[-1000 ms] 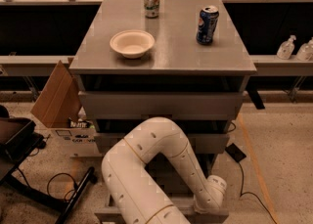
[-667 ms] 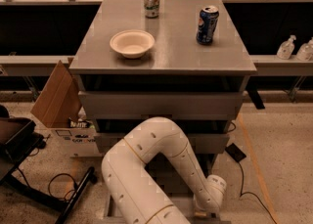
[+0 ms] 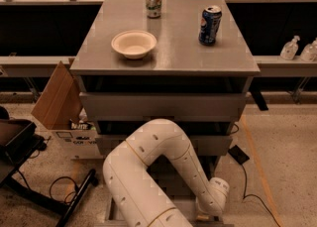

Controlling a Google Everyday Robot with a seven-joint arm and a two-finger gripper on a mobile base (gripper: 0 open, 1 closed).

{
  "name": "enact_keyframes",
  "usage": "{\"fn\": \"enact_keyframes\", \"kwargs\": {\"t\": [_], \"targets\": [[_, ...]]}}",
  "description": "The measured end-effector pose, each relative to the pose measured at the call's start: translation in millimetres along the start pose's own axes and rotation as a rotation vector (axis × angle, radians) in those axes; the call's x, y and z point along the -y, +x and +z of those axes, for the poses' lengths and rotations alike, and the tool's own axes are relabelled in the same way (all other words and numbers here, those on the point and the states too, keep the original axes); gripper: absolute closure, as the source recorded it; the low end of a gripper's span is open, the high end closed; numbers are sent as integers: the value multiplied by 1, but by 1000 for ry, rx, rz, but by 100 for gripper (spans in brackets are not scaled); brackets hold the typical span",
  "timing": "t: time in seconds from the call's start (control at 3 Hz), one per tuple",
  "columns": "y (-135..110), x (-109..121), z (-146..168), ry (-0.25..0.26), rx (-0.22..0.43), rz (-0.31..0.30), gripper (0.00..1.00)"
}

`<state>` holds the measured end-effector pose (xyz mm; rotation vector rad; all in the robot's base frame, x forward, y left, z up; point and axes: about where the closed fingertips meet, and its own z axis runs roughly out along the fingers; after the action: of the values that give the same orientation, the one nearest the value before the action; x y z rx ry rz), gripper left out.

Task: Open bottom drawer

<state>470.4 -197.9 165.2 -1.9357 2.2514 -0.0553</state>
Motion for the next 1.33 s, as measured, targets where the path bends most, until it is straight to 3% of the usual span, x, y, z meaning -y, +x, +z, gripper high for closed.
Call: {"fn": "enact_keyframes", "kwargs": {"t": [0.33,0.67,1.0,1.33], "targets": [[1,1,-1,3,-3,5,41],[18,-27,-3,-18,8,91,65],[37,-71,-8,-66,27,191,87],[36,-71,-8,-66,27,191,100]]}}
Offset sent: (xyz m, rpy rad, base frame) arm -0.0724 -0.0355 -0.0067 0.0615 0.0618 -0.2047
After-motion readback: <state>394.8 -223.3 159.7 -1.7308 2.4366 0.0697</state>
